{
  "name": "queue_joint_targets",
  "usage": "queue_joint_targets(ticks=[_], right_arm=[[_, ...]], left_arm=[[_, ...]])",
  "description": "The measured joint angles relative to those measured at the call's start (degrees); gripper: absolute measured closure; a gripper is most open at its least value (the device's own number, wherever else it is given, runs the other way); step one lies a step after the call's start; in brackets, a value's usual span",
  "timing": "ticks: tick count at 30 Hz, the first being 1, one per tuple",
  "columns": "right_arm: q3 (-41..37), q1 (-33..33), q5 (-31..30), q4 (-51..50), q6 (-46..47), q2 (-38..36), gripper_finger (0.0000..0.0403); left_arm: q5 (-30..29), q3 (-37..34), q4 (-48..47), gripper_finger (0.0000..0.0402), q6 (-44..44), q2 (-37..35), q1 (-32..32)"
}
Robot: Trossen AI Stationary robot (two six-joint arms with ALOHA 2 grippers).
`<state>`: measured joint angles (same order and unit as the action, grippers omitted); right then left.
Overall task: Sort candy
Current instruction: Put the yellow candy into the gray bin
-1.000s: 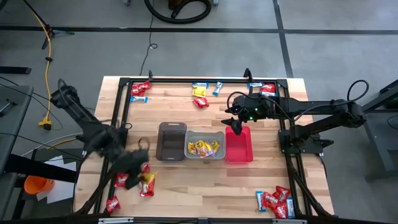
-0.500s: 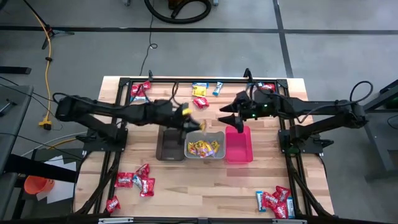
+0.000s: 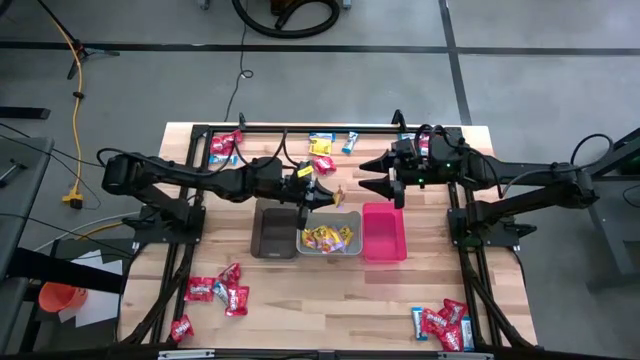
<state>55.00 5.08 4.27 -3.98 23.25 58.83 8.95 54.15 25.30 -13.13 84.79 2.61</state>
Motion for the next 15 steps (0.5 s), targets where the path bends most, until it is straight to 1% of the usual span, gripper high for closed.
queue_joint_targets(ticks=[11,15], right_arm=[[0.0,0.0,-0.2,0.0,-0.4,0.0,0.0126],[0.0,0.0,-0.1,0.0,-0.4,0.0,0.0126]], left_arm=[[-0.1,0.0,-2.6,0.0400,-0.2,0.0,-0.8],[-0.1,0.0,-3.0,0.0380,1.1,0.0,-1.6]])
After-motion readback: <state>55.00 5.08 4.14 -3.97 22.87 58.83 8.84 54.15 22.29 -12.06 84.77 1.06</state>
